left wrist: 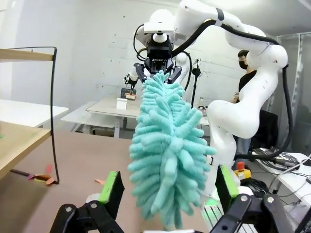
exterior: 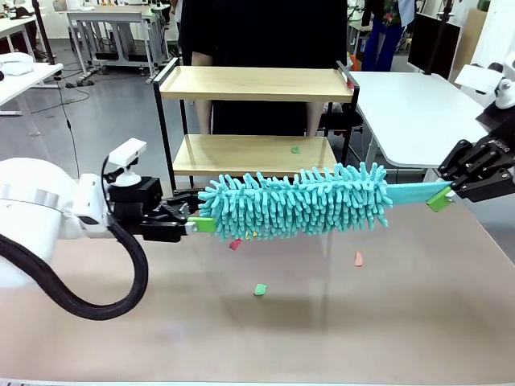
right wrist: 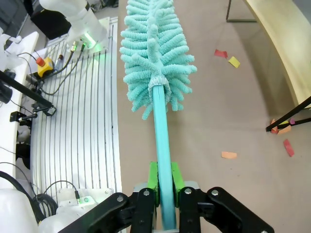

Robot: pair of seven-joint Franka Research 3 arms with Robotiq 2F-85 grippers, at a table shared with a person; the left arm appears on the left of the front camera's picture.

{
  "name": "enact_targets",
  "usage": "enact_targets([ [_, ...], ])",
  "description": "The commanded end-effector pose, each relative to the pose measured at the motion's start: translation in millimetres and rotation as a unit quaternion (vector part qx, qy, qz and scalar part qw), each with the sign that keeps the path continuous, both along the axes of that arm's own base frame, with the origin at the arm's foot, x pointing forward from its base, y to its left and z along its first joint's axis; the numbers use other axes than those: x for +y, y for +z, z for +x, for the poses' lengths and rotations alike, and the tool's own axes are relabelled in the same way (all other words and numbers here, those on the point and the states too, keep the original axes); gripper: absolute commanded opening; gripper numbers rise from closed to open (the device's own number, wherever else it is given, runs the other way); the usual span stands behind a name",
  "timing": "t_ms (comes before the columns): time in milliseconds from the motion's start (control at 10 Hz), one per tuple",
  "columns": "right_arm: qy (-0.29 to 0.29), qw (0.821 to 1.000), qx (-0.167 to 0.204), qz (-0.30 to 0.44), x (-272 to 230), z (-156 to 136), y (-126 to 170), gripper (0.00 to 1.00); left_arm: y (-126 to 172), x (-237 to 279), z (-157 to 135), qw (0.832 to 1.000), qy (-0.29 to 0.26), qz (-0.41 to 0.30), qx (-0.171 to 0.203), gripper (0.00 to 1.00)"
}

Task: Clean the shelf.
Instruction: Hand the Duster back to the human.

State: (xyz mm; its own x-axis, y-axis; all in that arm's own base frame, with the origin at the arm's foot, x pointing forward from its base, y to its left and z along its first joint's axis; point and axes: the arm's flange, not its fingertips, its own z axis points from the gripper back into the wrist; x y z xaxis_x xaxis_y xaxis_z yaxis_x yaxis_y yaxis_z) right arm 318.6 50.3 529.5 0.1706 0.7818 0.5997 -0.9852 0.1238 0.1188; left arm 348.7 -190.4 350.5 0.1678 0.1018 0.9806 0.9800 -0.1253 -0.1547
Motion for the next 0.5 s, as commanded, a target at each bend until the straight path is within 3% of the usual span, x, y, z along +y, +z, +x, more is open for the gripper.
enact_targets([
  [0, 0.004, 1.000, -0.005, 0.001, -2, -1, 0, 0.13, -3, -1, -93, 1.000, 0.022, -0.017, -0.013, 1.00],
  [400, 0.004, 1.000, -0.005, 0.001, -2, -1, 0, 0.13, -1, -30, -109, 1.000, -0.001, -0.027, -0.013, 1.00],
])
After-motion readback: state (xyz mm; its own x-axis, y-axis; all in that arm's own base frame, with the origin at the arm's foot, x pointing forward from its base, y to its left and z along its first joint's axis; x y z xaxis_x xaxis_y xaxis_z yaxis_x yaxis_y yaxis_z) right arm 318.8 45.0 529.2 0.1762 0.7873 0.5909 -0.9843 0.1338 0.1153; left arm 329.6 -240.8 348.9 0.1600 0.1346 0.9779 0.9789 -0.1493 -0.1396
